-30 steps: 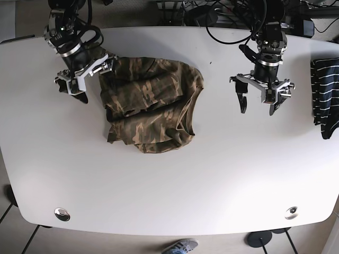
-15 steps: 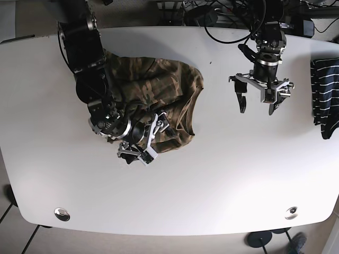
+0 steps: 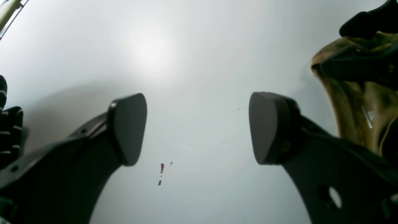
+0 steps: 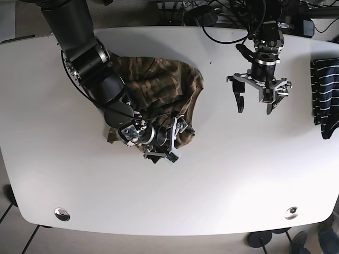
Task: Fold the T-shirt properly
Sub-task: 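Regrasp the camouflage shirt with the right gripper and lift it high, then grasp another shirt edge with the left gripper and lift with both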
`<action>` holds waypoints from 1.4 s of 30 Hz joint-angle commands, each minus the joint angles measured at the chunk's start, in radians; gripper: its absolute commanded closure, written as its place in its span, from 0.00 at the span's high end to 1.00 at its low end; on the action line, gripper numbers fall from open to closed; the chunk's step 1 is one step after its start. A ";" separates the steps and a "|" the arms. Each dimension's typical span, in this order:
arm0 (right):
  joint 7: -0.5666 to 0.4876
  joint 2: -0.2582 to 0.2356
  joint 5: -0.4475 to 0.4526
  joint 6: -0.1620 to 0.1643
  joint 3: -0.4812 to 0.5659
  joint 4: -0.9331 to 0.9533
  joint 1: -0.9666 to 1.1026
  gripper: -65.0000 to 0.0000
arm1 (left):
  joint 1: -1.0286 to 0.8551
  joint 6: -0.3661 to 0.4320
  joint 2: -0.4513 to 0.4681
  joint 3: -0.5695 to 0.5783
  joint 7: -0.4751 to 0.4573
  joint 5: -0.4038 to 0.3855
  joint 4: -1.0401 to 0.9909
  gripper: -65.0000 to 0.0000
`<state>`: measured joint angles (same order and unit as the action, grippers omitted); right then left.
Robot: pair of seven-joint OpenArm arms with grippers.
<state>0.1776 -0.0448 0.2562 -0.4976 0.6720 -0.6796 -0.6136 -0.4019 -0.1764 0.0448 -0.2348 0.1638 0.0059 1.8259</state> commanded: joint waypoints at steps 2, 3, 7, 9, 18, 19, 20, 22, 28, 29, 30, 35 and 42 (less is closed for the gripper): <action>-0.017 -0.002 0.010 0.000 0.007 0.001 -0.038 0.67 | 0.002 0.004 0.008 -0.002 -0.030 -0.005 0.019 0.74; -0.017 -0.002 0.010 0.000 0.007 0.001 -0.036 0.52 | 0.002 0.004 0.010 -0.002 -0.030 -0.005 0.019 0.74; -0.017 -0.004 0.010 0.000 0.004 -0.007 -0.024 0.06 | 0.004 0.001 0.010 -0.002 -0.030 -0.005 0.019 0.74; -0.010 -0.027 0.012 0.003 -0.018 -0.082 -0.018 0.04 | 0.005 -0.001 0.008 0.001 -0.030 -0.007 0.024 0.74; 0.435 -0.068 0.010 0.049 -0.464 -0.724 -0.087 0.03 | -0.009 -0.001 -0.012 0.139 -0.034 -0.010 0.054 0.74; 0.461 -0.068 0.010 0.049 -0.490 -0.759 -0.116 0.03 | -0.009 -0.001 -0.029 0.144 -0.034 -0.010 0.056 0.74; 0.489 -0.068 0.010 0.049 -0.513 -0.791 -0.147 0.03 | -0.009 -0.001 -0.044 0.148 -0.034 -0.010 0.062 0.74; 0.541 -0.069 0.010 0.049 -0.547 -0.834 -0.234 0.03 | -0.009 -0.001 -0.055 0.186 -0.034 -0.010 0.068 0.74; 0.587 -0.112 0.018 0.049 -0.584 -0.837 -0.454 0.03 | -0.009 -0.001 -0.055 0.232 -0.034 -0.007 0.068 0.74; 0.601 -0.122 0.018 0.049 -0.584 -0.839 -0.469 0.03 | -0.009 -0.001 -0.052 0.232 -0.034 -0.007 0.068 0.74; 0.613 -0.134 0.019 0.049 -0.584 -0.842 -0.481 0.03 | -0.009 -0.001 -0.050 0.232 -0.034 -0.007 0.068 0.74; 0.624 -0.145 0.019 0.049 -0.585 -0.952 -0.454 0.03 | -0.004 0.004 -0.050 0.229 -0.034 -0.002 0.068 0.74; 0.738 -0.142 0.021 0.047 -0.685 -1.170 -0.343 0.03 | 0.065 0.005 -0.049 0.226 -0.033 0.001 0.068 0.74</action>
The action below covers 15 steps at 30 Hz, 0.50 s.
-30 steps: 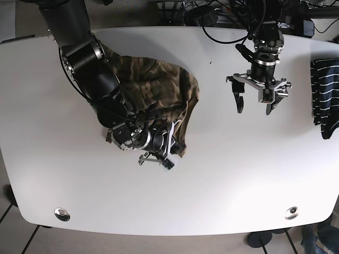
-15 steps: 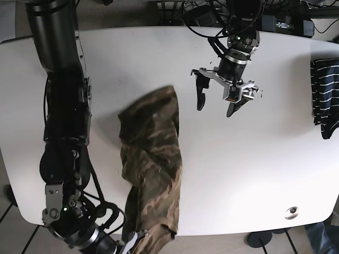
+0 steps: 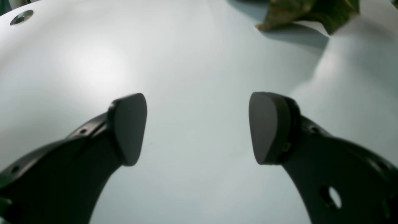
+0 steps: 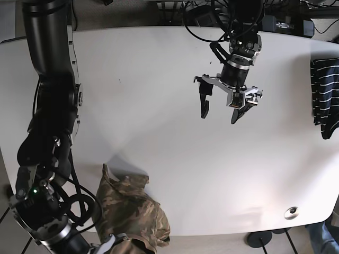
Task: Fold the T-shirt properly
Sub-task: 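Grasp another shirt edge with the left gripper and lift with both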
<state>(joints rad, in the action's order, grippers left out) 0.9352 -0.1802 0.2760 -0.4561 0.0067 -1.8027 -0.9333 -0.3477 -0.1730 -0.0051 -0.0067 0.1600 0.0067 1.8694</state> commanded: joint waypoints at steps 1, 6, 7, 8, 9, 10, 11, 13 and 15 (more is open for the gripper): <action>-0.012 -0.009 0.001 0.006 -0.034 -0.081 -0.005 0.03 | 0.019 0.002 0.001 -0.002 -0.027 0.000 0.025 0.74; -0.008 -0.052 0.001 0.006 -0.052 -0.211 0.078 0.03 | 0.055 0.002 0.015 0.000 -0.027 0.002 0.019 0.74; -0.008 -0.054 0.001 0.004 -0.073 -0.214 0.095 0.03 | 0.066 0.002 0.015 0.000 -0.026 0.002 0.019 0.74; -0.008 -0.051 0.001 0.001 -0.096 -0.214 0.107 0.03 | 0.074 0.002 0.015 0.000 -0.026 0.002 0.017 0.74; -0.008 -0.049 0.001 -0.014 -0.116 -0.213 0.116 0.03 | 0.077 0.002 0.015 0.000 -0.026 0.002 0.017 0.74; -0.008 -0.049 0.001 -0.033 -0.130 -0.211 0.119 0.03 | 0.086 0.002 0.015 0.000 -0.026 0.002 0.016 0.74; -0.008 -0.051 0.001 -0.045 -0.141 -0.208 0.135 0.03 | 0.097 0.000 0.015 0.000 -0.026 0.002 0.009 0.74; -0.009 -0.054 0.001 -0.050 -0.144 -0.208 0.161 0.03 | 0.118 -0.004 0.015 0.006 -0.026 0.002 -0.041 0.74; -0.009 -0.054 0.001 -0.050 -0.144 -0.210 0.176 0.03 | 0.157 -0.004 0.015 0.024 -0.026 0.002 -0.106 0.74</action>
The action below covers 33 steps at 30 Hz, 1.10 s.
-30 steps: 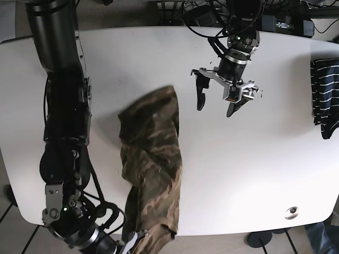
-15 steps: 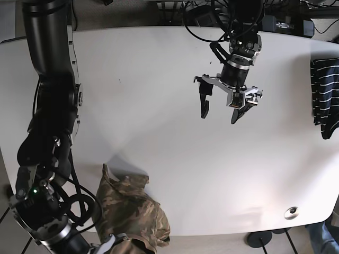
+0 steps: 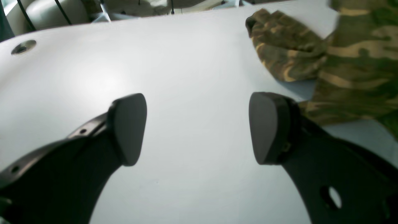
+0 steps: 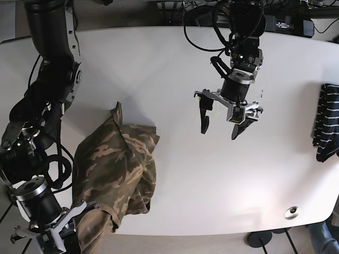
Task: Fold the T-shirt properly
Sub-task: 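Grasp another shirt edge with the left gripper and lift with both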
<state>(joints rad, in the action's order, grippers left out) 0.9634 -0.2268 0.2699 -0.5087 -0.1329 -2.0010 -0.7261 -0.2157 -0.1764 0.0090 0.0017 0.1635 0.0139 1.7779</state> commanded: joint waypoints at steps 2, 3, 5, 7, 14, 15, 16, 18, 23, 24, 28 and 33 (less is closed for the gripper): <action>-0.037 -0.007 0.007 0.003 -0.004 -0.011 -0.020 0.03 | 0.055 -0.001 0.015 0.062 -0.029 -0.005 -0.062 0.74; -0.039 -0.007 0.007 0.003 -0.004 -0.011 -0.017 0.03 | 0.074 -0.001 0.027 0.096 -0.029 -0.009 -0.080 0.74; -0.039 -0.004 0.007 0.003 -0.004 -0.013 -0.007 0.03 | 0.112 -0.001 0.047 0.185 -0.031 -0.009 -0.125 0.74; -0.039 -0.003 0.007 0.003 -0.004 -0.013 -0.007 0.03 | 0.177 -0.002 0.055 0.281 -0.034 -0.012 -0.214 0.74; -0.041 -0.007 0.007 0.003 0.000 -0.013 -0.033 0.03 | 0.350 -0.002 0.047 0.462 -0.035 -0.018 -0.450 0.74; -0.041 -0.007 0.007 0.003 0.000 -0.013 -0.033 0.03 | 0.368 -0.002 0.033 0.481 -0.035 -0.018 -0.478 0.74; -0.041 -0.007 0.007 0.003 0.000 -0.013 -0.033 0.03 | 0.384 -0.002 0.019 0.487 -0.035 -0.018 -0.505 0.74; -0.041 -0.007 0.007 0.002 0.002 -0.013 -0.033 0.03 | 0.417 -0.002 -0.017 0.493 -0.037 -0.018 -0.574 0.74; -0.041 -0.004 0.007 0.002 -0.001 -0.013 -0.034 0.03 | 0.503 -0.002 -0.109 0.498 -0.120 -0.015 -0.786 0.74; -0.041 -0.003 0.007 0.002 -0.001 -0.014 -0.034 0.03 | 0.516 -0.002 -0.122 0.498 -0.132 -0.015 -0.826 0.74; -0.041 -0.006 0.007 0.002 -0.003 -0.014 -0.046 0.03 | 0.592 -0.002 -0.166 0.499 -0.132 -0.012 -1.041 0.68; -0.041 -0.010 0.007 0.002 -0.018 -0.014 -0.046 0.03 | 0.618 -0.002 -0.119 0.473 -0.132 -0.016 -1.091 0.00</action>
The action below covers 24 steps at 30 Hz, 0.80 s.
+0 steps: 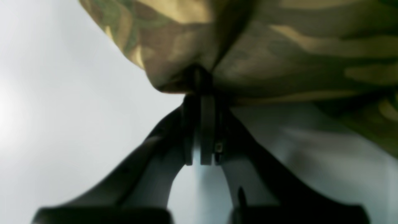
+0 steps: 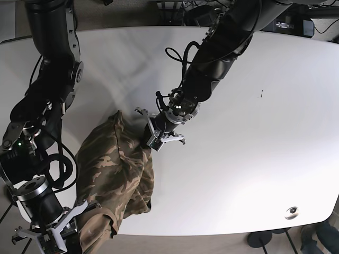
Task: Fold the T-shirt properly
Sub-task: 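Grasp another shirt edge with the left gripper and lift with both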
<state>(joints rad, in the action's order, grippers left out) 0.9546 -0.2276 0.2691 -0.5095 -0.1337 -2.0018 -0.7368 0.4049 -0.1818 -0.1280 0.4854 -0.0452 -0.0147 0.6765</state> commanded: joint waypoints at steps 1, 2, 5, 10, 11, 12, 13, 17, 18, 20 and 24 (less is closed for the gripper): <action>-0.032 -0.008 0.008 0.002 -0.036 -0.014 -0.033 0.03 | -0.011 0.003 0.032 -0.037 0.077 0.012 0.050 0.00; -0.032 -0.008 0.008 0.002 -0.056 -0.011 -0.033 0.03 | -0.014 0.003 0.058 -0.090 0.078 0.012 0.127 0.00; -0.032 -0.008 0.008 0.002 -0.071 -0.009 -0.036 0.03 | -0.057 0.001 0.087 -0.189 0.118 0.012 0.274 0.00; -0.036 -0.008 -0.001 0.010 -0.073 0.078 -0.039 0.03 | -0.103 0.001 0.176 -0.305 0.279 0.012 0.608 0.00; -0.042 -0.008 -0.001 0.010 -0.071 0.108 -0.051 0.03 | -0.103 0.001 0.190 -0.330 0.308 0.012 0.664 0.00; -0.058 -0.008 -0.001 0.010 -0.068 0.140 -0.063 0.03 | -0.102 0.001 0.205 -0.351 0.333 0.012 0.719 0.00; -0.075 -0.008 -0.001 0.010 -0.068 0.175 -0.073 0.03 | -0.100 0.001 0.221 -0.373 0.356 0.012 0.768 0.00; -0.130 -0.002 -0.001 0.012 -0.063 0.315 -0.140 0.03 | -0.014 -0.074 0.285 -0.468 0.471 0.012 0.923 0.00; -0.135 0.000 -0.001 0.012 -0.062 0.350 -0.166 0.03 | 0.022 -0.095 0.299 -0.497 0.502 0.014 0.943 0.00; -0.136 0.001 -0.001 0.013 -0.040 0.419 -0.226 0.03 | 0.108 -0.130 0.331 -0.558 0.560 0.014 0.971 0.00; -0.174 0.027 -0.001 0.013 -0.030 0.484 -0.324 0.03 | 0.358 -0.212 0.417 -0.624 0.655 0.022 0.975 0.00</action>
<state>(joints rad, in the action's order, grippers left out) 0.8188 -0.1894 0.2581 -0.4988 -0.1619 -1.5043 -1.0241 0.7597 -0.4068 0.2951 -0.1352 0.6628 0.0093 1.6291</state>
